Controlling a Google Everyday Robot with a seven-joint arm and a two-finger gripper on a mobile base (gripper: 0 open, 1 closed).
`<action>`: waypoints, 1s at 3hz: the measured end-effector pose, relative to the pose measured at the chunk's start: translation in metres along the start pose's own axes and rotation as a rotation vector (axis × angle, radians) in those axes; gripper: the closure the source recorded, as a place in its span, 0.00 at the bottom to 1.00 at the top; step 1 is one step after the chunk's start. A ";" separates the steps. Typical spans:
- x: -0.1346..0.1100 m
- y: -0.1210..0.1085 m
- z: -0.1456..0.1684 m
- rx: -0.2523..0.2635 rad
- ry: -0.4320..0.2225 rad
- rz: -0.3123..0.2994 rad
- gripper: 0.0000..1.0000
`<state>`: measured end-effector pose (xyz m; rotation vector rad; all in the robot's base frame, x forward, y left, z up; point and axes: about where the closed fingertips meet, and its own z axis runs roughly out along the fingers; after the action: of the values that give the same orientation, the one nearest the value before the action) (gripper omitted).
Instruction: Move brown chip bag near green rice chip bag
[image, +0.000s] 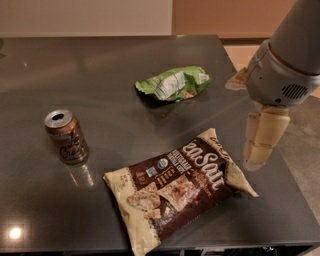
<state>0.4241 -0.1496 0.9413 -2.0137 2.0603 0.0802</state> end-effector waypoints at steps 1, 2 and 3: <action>-0.020 0.023 0.023 -0.073 -0.023 -0.103 0.00; -0.034 0.047 0.045 -0.143 -0.045 -0.191 0.00; -0.043 0.065 0.064 -0.180 -0.076 -0.267 0.00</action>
Offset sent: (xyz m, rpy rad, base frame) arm -0.0672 0.0653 -0.0755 0.0283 0.1901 0.3638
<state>0.3694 -0.0907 0.8802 -2.3353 1.7764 0.2956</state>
